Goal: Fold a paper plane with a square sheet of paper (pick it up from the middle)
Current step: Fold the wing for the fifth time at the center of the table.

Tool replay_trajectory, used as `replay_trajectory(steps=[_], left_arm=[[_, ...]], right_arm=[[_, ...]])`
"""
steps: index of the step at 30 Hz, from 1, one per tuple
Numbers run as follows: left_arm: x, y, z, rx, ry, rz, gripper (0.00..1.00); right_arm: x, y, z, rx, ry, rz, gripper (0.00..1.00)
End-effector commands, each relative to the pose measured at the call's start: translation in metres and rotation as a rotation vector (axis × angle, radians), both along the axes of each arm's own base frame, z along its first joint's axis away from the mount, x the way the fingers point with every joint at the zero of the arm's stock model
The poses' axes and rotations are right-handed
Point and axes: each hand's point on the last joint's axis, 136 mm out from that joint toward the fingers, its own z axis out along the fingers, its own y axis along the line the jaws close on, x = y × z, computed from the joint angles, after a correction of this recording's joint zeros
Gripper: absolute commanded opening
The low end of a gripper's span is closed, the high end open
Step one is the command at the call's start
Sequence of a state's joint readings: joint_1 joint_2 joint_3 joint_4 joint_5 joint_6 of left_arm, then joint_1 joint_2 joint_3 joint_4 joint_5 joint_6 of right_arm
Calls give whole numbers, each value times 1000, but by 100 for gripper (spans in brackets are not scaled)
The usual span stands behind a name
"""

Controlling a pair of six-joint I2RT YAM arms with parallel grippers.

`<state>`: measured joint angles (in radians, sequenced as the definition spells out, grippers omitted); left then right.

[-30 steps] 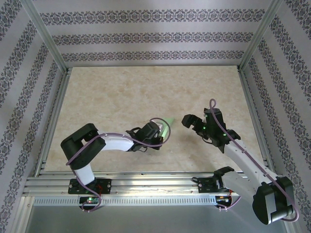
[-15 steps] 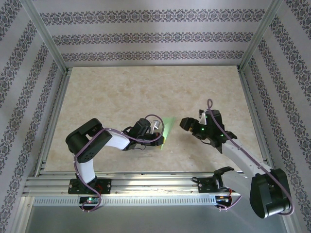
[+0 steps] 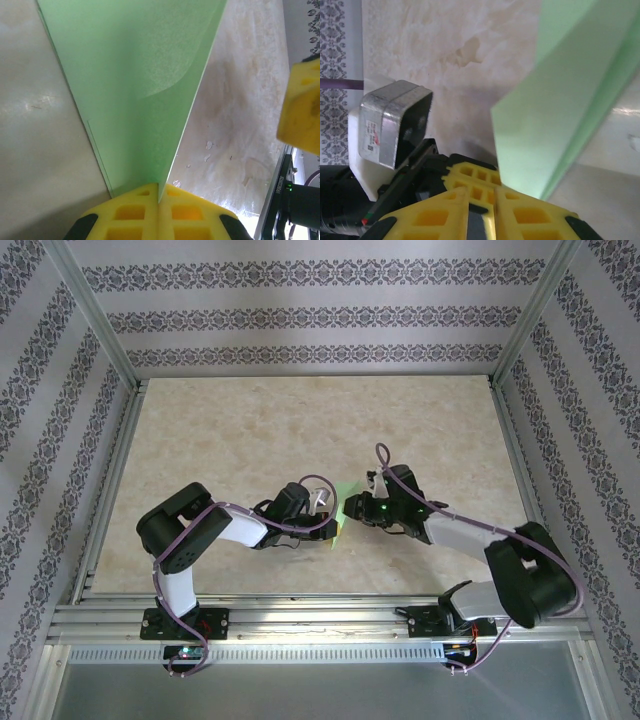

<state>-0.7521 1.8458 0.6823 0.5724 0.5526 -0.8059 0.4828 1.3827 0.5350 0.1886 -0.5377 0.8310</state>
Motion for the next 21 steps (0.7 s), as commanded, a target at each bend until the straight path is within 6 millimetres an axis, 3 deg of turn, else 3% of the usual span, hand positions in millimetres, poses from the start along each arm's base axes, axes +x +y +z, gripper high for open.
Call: replay_trajectory(steps=[1, 7, 14, 21], left_arm=[[-17, 3, -23, 40, 103, -33, 0], [-20, 5, -27, 46, 123, -43, 0], [-25, 8, -30, 56, 138, -54, 0], [-29, 11, -32, 68, 149, -68, 0]], right_arm=[[17, 18, 17, 62, -61, 26, 19], [28, 24, 4, 73, -34, 11, 17], [34, 14, -16, 45, -2, -29, 17], [37, 5, -24, 50, 17, -37, 17]])
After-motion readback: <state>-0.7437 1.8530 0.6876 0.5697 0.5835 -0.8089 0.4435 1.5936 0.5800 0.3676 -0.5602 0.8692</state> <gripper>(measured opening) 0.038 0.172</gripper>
